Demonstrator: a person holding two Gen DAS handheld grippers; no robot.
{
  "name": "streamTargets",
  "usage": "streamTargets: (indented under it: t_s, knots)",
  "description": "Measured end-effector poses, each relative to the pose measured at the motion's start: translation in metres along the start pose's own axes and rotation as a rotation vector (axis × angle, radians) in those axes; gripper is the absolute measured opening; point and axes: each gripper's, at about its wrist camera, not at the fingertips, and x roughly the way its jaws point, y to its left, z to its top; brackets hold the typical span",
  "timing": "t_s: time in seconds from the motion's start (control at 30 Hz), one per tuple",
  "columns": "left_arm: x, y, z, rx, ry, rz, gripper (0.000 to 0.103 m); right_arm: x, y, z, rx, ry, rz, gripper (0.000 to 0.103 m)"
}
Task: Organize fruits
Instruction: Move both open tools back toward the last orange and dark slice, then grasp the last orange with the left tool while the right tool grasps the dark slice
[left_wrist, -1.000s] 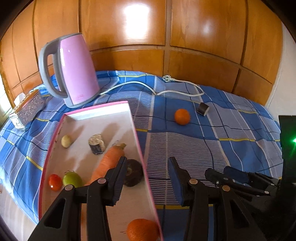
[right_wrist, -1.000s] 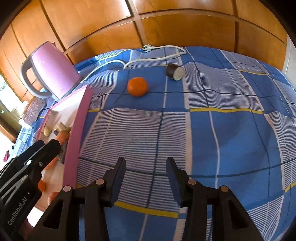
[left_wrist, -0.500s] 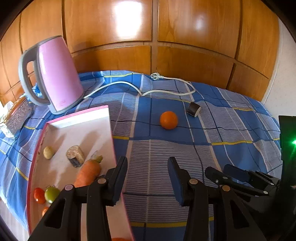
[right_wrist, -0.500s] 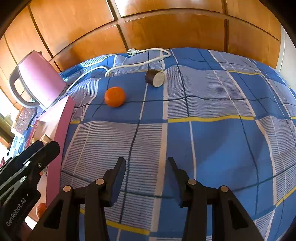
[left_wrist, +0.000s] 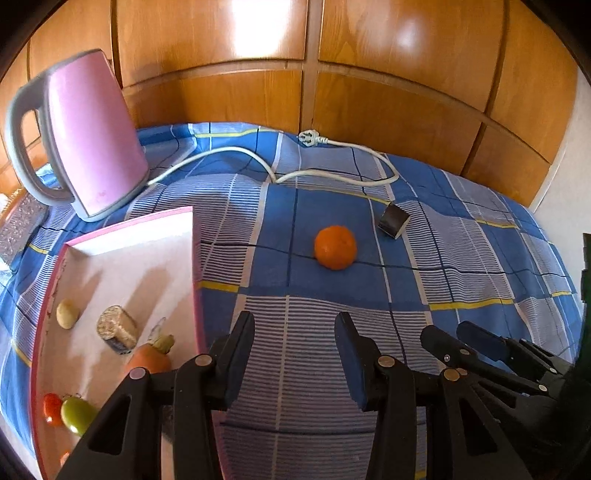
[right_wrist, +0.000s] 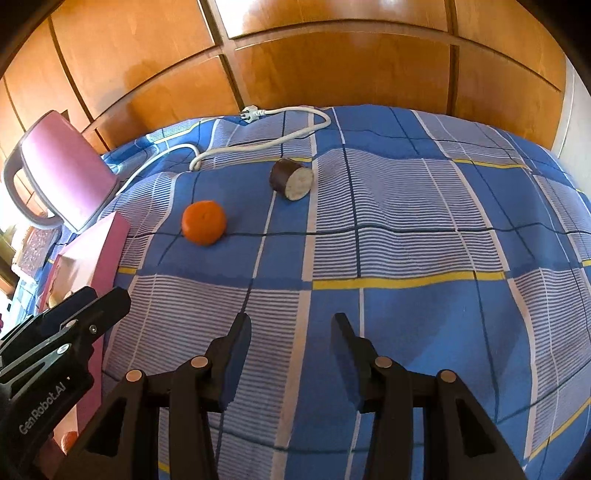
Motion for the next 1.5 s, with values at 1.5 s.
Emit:
streamTargets:
  t_s: [1.5]
  knots:
    - [0.095, -0.009, 0.073, -0.221, 0.051, -0.183, 0.037, 0.06, -0.017, 0.088, -0.18, -0.103, 0.068, 0.046]
